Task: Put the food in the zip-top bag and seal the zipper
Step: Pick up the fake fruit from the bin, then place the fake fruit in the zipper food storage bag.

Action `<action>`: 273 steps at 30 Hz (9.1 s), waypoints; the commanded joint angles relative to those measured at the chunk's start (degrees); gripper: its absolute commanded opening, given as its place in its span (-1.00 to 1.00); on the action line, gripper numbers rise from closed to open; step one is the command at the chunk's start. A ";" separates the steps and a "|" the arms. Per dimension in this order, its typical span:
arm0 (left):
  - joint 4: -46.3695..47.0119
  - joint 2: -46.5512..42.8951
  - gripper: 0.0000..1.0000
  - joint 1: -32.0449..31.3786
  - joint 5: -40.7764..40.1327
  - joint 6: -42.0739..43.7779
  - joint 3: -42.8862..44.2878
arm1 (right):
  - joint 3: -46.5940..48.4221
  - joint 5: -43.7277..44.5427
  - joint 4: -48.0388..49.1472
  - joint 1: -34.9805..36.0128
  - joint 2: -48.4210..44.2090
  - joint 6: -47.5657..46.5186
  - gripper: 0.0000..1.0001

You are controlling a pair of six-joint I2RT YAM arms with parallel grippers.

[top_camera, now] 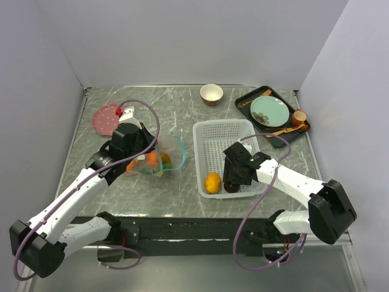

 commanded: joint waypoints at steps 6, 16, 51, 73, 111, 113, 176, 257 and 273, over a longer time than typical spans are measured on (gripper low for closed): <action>1.61 0.23 -0.71 0.02 0.17 -0.19 0.72 | 6.91 6.16 3.89 -2.19 3.31 -1.93 0.01; 1.35 0.49 -0.71 0.02 0.08 -0.19 1.16 | 16.66 7.05 9.87 -5.00 15.78 -4.65 0.07; 1.79 0.40 -0.70 0.02 -0.45 -0.37 0.02 | 15.18 2.92 13.39 -5.79 16.51 -6.50 0.46; 1.79 0.31 -0.71 0.02 -0.53 -0.46 -0.24 | 13.77 0.46 14.36 -5.79 15.80 -7.20 0.44; 1.88 1.10 -0.71 0.02 0.08 -0.11 0.46 | 13.42 -0.60 14.18 -5.79 11.76 -7.29 -0.30; 1.96 0.84 -0.70 0.02 -0.01 -0.11 0.37 | 13.25 -0.60 14.36 -5.79 10.88 -6.94 -0.30; 2.41 -0.21 -0.70 0.11 2.19 -0.46 -0.33 | 19.75 -25.73 43.01 7.30 16.76 1.15 -0.46; -0.94 -4.34 0.06 -3.40 12.03 4.73 -6.92 | 21.68 -2.71 38.88 13.02 18.52 0.79 0.94; -2.43 1.53 0.15 -9.73 1.15 3.23 -5.69 | 23.62 -4.47 38.88 12.22 19.76 0.00 0.93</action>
